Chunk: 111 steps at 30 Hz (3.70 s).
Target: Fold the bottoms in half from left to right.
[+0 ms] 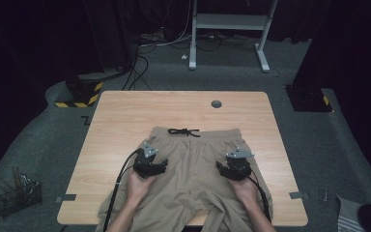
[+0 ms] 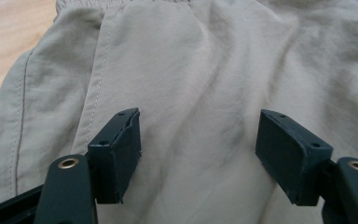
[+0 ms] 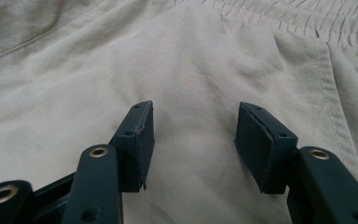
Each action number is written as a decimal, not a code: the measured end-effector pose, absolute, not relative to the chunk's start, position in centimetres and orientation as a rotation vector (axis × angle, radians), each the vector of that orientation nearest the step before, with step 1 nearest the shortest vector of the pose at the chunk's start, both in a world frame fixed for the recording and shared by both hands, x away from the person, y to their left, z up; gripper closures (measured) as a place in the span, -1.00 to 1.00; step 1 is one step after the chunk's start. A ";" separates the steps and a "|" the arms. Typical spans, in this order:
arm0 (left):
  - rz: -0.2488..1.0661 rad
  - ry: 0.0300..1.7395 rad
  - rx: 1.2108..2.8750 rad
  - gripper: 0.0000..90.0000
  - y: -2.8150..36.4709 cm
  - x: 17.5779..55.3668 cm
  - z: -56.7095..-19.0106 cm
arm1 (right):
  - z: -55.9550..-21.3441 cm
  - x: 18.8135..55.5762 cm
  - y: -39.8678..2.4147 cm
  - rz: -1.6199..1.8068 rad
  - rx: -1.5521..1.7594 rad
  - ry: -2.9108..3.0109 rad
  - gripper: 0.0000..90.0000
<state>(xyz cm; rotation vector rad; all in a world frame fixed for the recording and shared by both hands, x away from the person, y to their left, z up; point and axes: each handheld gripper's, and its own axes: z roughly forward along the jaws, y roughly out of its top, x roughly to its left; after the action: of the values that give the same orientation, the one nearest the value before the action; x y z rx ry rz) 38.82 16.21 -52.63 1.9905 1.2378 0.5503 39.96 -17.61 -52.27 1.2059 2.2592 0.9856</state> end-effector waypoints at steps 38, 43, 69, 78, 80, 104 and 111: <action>0.510 1.187 2.016 -0.33 16.0 37.0 -52.6 | -52.3 38.8 -16.4 0.997 1.150 2.313 0.02; 0.521 1.198 1.981 -0.40 16.5 37.5 -50.9 | -51.4 39.5 -15.7 1.001 1.135 2.333 -0.12; 0.449 1.391 2.031 -0.38 21.1 44.8 -51.5 | -51.8 42.5 -11.8 1.000 1.119 2.293 -0.34; 0.431 1.304 2.094 0.25 20.5 44.5 -51.1 | -52.3 43.2 -10.9 0.957 1.104 2.298 -0.37; 0.407 1.297 2.104 0.44 20.4 44.6 -51.0 | -52.3 43.2 -10.7 0.939 1.094 2.294 -0.36; 0.244 1.032 1.893 0.92 20.0 43.1 -43.7 | -52.4 43.6 -10.3 0.951 1.112 2.298 -0.32; 0.212 0.987 1.855 0.92 19.0 43.5 -42.3 | -52.4 44.2 -8.7 0.960 1.091 2.315 -0.31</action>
<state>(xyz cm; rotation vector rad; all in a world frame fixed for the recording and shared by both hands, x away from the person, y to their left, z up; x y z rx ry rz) 43.49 18.96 -42.30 1.8545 0.9866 0.2119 44.19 -8.66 -52.37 1.0914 2.3149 0.9595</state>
